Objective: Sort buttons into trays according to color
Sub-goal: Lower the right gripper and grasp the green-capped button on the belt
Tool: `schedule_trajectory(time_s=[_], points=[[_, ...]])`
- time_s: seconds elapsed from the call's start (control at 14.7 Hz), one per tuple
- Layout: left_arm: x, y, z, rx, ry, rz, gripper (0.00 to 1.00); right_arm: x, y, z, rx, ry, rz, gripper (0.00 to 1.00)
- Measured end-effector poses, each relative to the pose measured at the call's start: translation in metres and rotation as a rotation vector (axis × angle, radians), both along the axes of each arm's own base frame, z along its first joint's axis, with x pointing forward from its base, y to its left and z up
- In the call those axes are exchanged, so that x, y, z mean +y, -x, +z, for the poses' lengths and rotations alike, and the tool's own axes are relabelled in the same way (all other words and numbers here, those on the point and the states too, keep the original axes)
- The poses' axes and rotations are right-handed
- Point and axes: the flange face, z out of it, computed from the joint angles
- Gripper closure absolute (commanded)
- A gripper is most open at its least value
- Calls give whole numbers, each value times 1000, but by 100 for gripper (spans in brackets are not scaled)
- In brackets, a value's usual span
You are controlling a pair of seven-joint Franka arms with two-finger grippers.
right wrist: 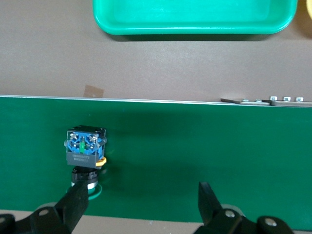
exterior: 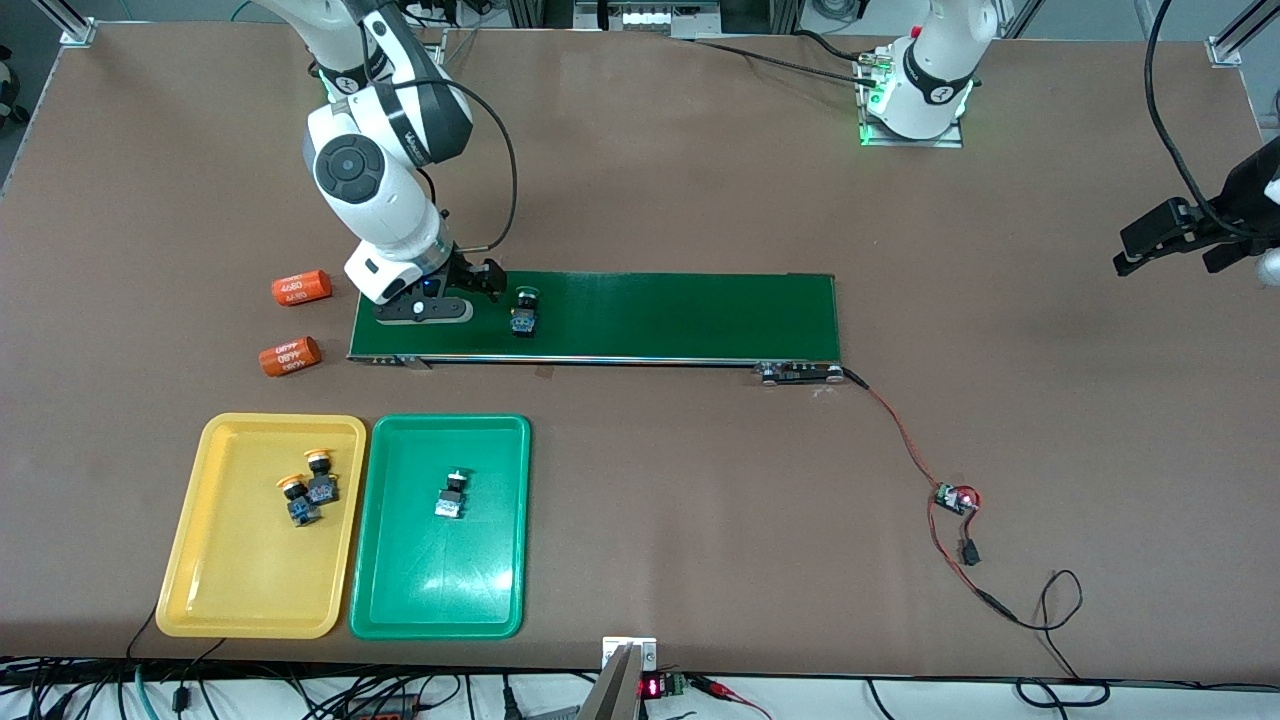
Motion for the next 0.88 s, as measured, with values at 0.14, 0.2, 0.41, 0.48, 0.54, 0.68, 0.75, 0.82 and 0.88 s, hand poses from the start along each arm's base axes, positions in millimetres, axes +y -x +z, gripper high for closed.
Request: schedule_trajectory(time_s=[0.14,0.2,0.41,0.48,0.54,0.68,0.75,0.82,0.88], points=[[0,0,0,0,0,0,0,1,-2,-9,-5,-5,-8,0],[0,0,0,0,0,0,0,1,-4,-14,-8,-8,-16,0],[0,0,0,-3,0,1,0,0,-6,-23,-7,-10,-30,0],[0,-1,0,-8,0,1,0,-1,-6,-23,-7,-9,-38,0],[0,-1,0,-11,0,1,0,-3,-7,-23,-7,-9,-47,0],[0,-2,-1,-10,0,1,0,-4,-8,-23,-6,-8,-72,0],[0,-2,-2,-9,0,1,0,-4,-8,-23,-5,-8,-88,0],[1,-2,-2,-9,0,1,0,-4,-8,-23,-4,-7,-99,0],[1,-2,-2,-9,0,2,0,-4,-8,-24,-3,-7,-102,0]])
